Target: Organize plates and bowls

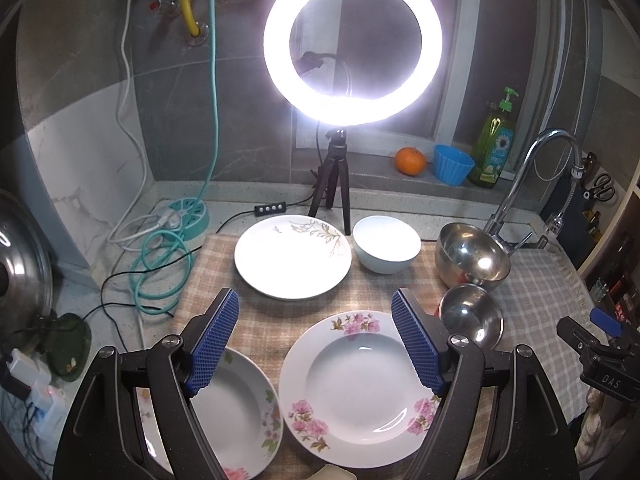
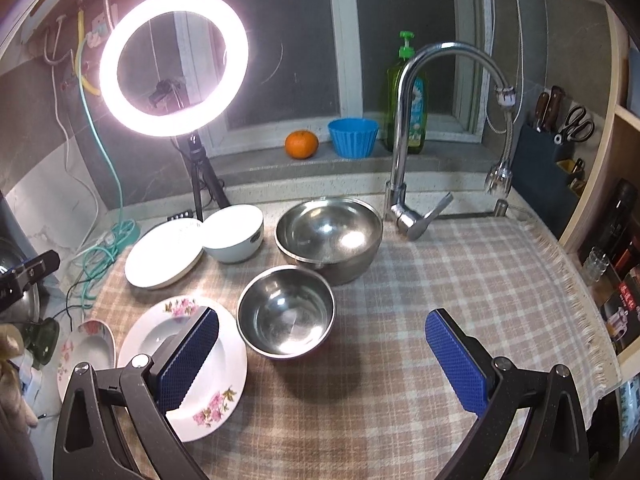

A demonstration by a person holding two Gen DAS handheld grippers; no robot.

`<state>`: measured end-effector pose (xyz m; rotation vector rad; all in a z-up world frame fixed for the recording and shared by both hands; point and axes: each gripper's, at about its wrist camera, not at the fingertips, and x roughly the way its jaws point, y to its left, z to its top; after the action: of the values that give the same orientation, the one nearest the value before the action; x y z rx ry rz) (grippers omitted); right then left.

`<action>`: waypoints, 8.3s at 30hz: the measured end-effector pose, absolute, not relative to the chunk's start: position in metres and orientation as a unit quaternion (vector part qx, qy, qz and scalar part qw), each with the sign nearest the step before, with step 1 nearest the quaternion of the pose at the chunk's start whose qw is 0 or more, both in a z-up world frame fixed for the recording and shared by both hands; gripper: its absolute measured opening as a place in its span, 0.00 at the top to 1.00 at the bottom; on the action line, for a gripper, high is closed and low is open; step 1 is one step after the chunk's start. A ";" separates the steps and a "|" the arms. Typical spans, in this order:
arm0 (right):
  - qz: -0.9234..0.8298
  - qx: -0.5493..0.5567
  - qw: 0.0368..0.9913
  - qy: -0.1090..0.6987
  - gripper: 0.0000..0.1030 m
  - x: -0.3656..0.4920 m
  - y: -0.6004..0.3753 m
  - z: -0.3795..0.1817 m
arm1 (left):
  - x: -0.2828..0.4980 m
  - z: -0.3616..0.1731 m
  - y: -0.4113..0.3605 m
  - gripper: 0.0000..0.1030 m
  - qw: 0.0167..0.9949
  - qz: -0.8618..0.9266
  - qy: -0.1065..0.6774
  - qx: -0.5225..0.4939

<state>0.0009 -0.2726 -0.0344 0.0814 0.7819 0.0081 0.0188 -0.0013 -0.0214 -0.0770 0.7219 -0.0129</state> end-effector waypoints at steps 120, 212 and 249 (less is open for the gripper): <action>0.154 0.308 0.707 0.618 0.84 0.015 -0.255 -0.196 | 0.099 -0.172 0.003 0.79 0.726 -0.168 0.665 -0.054; 0.334 0.047 0.723 0.603 0.63 0.076 -0.016 -0.160 | -0.056 -0.159 0.207 0.76 0.795 0.088 0.521 -0.300; 0.331 0.068 0.719 0.607 0.89 0.078 -0.015 -0.166 | -0.047 -0.161 0.196 0.86 0.794 0.073 0.519 -0.307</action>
<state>0.0785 -0.0152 -0.1658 0.1502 1.3421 0.7322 -0.0465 0.1959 -0.1608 -0.6606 1.1156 0.1580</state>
